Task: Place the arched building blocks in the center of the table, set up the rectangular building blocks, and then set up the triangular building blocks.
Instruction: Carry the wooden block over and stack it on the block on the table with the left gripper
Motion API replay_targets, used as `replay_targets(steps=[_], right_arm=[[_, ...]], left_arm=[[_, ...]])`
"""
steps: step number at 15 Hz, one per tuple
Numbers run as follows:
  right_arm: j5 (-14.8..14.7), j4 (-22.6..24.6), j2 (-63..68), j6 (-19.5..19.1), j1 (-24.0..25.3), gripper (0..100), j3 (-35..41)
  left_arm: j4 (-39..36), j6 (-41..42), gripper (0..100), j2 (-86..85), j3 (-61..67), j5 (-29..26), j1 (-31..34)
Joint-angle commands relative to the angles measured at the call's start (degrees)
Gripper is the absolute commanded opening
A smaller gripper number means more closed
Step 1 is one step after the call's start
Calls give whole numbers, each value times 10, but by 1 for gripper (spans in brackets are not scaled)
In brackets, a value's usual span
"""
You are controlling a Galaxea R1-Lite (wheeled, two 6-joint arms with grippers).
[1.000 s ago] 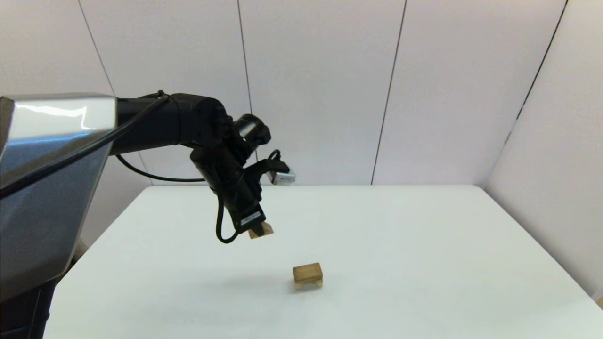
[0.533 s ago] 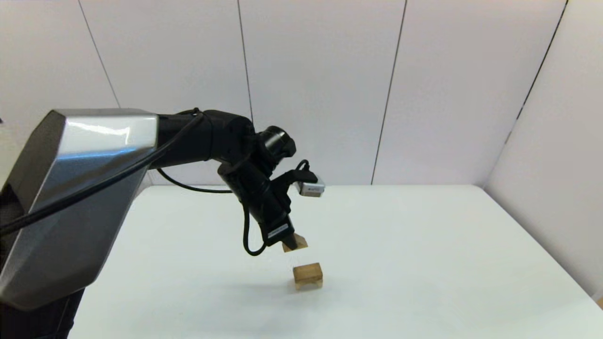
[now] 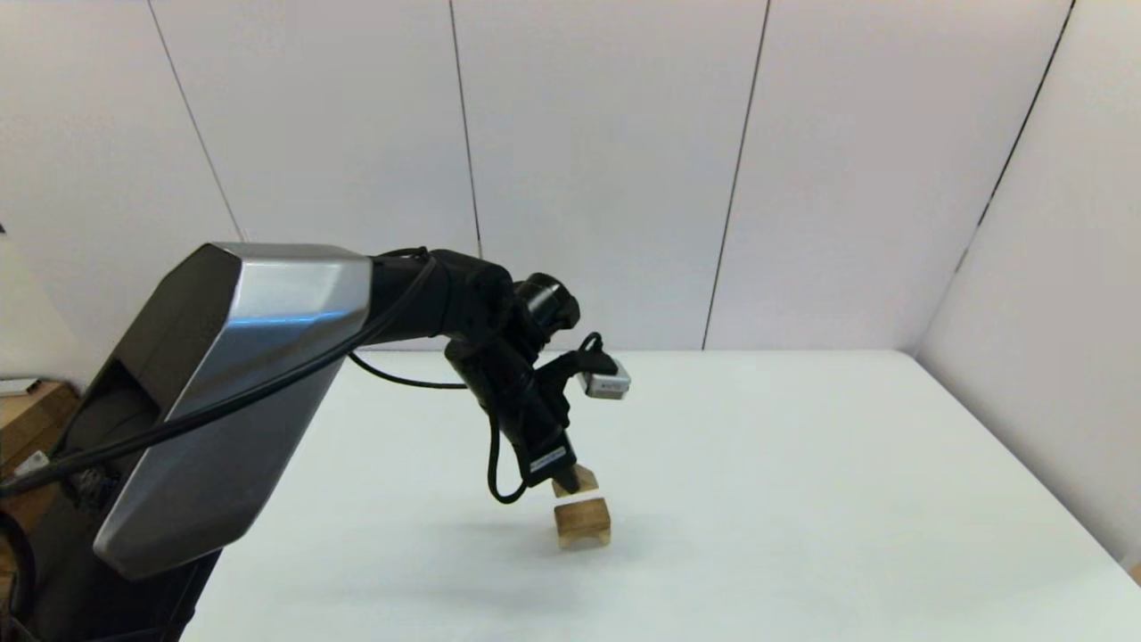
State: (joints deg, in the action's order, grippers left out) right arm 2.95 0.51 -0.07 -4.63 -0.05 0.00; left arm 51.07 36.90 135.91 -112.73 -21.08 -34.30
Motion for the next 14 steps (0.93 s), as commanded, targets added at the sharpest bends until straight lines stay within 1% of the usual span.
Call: replay_targets(steps=[1, 14], right_arm=[[0, 0, 0, 0, 0, 100, 0], [0, 0, 0, 0, 0, 100, 0]], left_arm=[[3, 0, 0, 11, 2, -3, -2], [-15, 0, 0, 38, 9, 1, -14]])
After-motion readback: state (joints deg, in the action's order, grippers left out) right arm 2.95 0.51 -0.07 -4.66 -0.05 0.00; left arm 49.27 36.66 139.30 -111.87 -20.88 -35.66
